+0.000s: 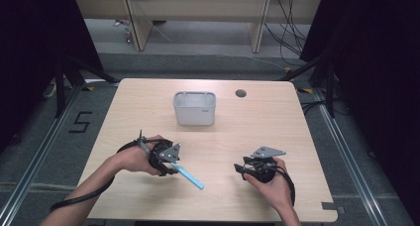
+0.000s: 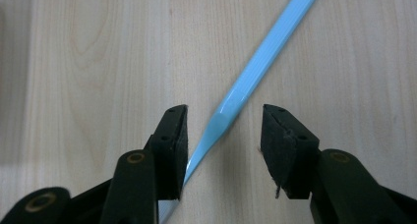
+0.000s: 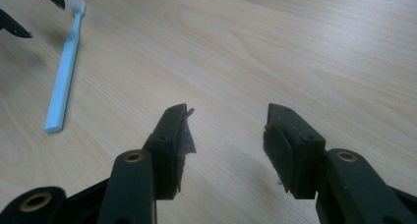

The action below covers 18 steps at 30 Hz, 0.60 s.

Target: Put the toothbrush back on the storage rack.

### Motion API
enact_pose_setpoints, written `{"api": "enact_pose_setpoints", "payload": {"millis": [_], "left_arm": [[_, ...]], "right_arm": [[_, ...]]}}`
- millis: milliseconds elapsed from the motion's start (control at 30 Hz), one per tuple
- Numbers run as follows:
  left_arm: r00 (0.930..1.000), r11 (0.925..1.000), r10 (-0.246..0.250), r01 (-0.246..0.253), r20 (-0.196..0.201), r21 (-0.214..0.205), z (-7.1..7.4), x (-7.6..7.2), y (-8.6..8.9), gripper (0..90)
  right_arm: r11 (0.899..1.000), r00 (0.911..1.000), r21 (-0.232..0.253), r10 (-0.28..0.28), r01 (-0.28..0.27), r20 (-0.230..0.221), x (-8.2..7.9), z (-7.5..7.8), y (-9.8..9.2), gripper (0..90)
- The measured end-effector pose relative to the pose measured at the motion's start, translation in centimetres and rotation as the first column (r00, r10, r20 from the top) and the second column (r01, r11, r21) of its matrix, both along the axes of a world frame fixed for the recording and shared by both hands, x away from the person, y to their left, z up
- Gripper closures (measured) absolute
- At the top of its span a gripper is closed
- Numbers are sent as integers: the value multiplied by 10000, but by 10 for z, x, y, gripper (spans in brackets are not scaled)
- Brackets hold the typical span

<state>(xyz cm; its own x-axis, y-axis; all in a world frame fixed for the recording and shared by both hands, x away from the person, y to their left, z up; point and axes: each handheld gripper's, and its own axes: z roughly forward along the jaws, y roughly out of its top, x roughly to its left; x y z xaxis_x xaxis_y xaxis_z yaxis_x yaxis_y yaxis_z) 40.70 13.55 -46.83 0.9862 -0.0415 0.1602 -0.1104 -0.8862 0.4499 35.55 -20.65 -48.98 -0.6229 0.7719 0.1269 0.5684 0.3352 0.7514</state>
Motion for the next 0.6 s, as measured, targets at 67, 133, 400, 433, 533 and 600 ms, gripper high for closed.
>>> {"api": "enact_pose_setpoints", "payload": {"millis": [67, 133, 400, 433, 533, 600], "left_arm": [[9998, 9998, -194, 194, 1, 29, -1, 1, -1, 535], [9994, 9994, -346, 346, 1, 53, -2, 1, -1, 545], [9966, 9957, -828, 830, -47, 404, -6, 3, -6, 575], [9957, 9941, -917, 923, -135, 563, -6, 3, -8, 581], [9934, 9892, -1138, 1143, -103, 920, -7, 3, -11, 590], [9936, 9893, -1115, 1124, -149, 925, -8, 2, -12, 594]], "right_arm": [[9999, 9998, -85, 93, -92, 151, 1, 0, -1, 517], [10000, 10000, -6, 59, -59, 71, 1, 0, 0, 517], [10000, 10000, -57, -25, 25, 18, 1, 2, 0, 517], [10000, 10000, 14, -33, 33, -22, 1, 2, 0, 517], [10000, 10000, -45, -13, 13, -19, 1, 2, 1, 516], [9998, 9997, 59, 211, -211, 75, 3, 1, 1, 516]]}}
